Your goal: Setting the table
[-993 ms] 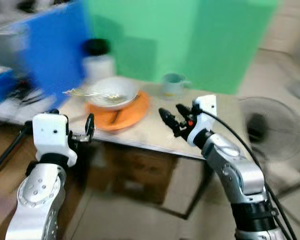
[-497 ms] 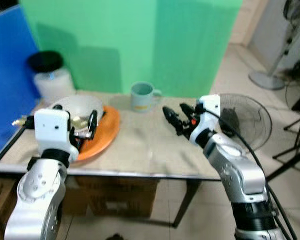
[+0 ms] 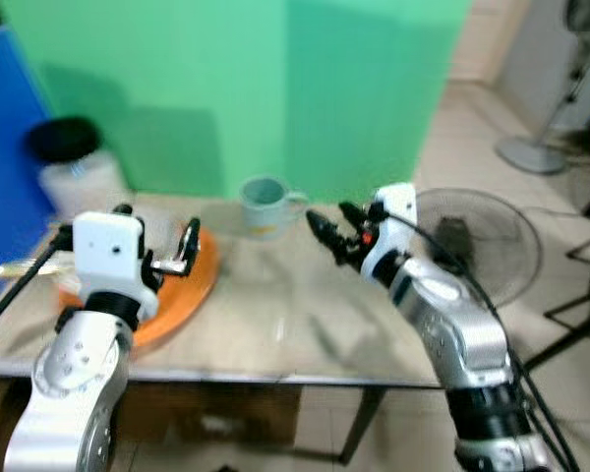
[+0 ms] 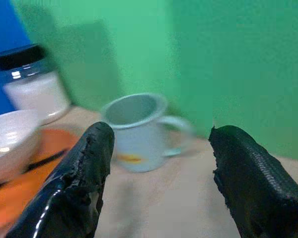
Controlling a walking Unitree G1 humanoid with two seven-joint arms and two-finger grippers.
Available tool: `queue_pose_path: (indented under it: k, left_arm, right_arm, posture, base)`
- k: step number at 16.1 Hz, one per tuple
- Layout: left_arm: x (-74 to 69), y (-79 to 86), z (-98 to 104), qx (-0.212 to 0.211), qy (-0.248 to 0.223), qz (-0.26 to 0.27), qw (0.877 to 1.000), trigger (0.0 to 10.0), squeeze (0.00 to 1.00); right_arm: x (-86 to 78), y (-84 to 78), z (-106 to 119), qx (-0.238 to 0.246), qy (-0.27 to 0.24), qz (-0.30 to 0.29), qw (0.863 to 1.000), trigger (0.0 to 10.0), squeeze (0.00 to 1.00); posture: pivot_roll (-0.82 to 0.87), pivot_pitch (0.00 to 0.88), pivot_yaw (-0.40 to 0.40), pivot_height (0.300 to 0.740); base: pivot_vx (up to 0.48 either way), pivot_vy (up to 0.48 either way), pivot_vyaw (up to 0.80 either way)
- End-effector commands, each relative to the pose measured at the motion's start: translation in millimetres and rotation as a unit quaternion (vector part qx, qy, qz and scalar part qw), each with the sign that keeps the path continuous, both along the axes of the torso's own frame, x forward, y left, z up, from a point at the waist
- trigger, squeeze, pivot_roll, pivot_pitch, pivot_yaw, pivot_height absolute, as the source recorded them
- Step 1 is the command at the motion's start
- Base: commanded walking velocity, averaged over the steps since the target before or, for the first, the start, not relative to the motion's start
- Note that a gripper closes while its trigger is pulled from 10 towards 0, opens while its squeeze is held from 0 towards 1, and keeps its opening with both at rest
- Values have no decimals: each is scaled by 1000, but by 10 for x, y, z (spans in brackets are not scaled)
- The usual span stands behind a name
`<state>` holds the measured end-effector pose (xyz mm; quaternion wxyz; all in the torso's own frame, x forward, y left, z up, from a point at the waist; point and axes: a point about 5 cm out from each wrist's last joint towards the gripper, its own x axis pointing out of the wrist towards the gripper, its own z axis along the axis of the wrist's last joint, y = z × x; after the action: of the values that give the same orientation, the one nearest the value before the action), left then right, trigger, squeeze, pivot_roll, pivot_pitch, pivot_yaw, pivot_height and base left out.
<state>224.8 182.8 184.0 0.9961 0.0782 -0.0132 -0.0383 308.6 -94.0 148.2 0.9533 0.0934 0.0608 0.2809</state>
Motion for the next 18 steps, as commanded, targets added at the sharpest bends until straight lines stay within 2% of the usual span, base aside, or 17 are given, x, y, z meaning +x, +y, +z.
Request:
queue_pose_path:
  k: [1, 2, 3, 8, 9, 13, 15, 17, 18]
  left_arm:
    - [-10, -47, 10, -3, 2, -8, 1000, 10000, 0]
    - [-17, -58, -6, -4, 6, -10, 1000, 10000, 0]
    - [-23, -60, -24, 0, 12, -11, 1000, 10000, 0]
    - [-45, -66, -38, -2, 21, -15, 1000, 10000, 0]
    - [-47, -74, -45, -1, 26, -23, 999, 10000, 0]
    - [-70, -129, -33, 2, 37, -72, 997, 10000, 0]
    - [-111, -150, -29, 2, 44, -88, 995, 10000, 0]
    - [-200, -207, -28, -3, 55, -116, 992, 10000, 0]
    - [-218, -216, -29, -4, 57, -119, 991, 10000, 0]
  right_arm:
    - [35, -57, -37, -6, 1, -6, 1000, 10000, 0]
    - [72, -31, -51, -3, -2, 14, 1000, 10000, 537]
    - [97, -3, -52, 2, -2, 31, 1000, 10000, 1000]
    - [320, 119, -106, -25, -7, 65, 998, 10000, 1000]
    - [365, 163, -133, -43, -10, 73, 996, 10000, 1000]
    - [521, 445, -162, -90, -19, 108, 990, 10000, 1000]
    - [581, 520, -125, -104, -21, 104, 989, 10000, 1000]
    - [690, 502, -9, -123, -39, 74, 989, 10000, 1000]
    - [710, 488, 28, -118, -43, 70, 990, 10000, 788]
  posture:
    - [-23, 22, 10, 740]
    - [-22, 26, 4, 740]
    - [-21, 32, 2, 740]
    - [-20, 49, -9, 740]
    - [-21, 57, -10, 740]
    - [-29, 111, -11, 740]
    - [-28, 145, -9, 740]
    - [-22, 176, -15, 740]
    - [-23, 180, -17, 740]
  base:
    - [0, 0, 0]
    - [0, 0, 0]
    - [0, 0, 0]
    - [0, 0, 0]
    - [0, 0, 0]
    - [0, 0, 0]
    - [0, 0, 0]
    - [0, 0, 0]
    - [0, 0, 0]
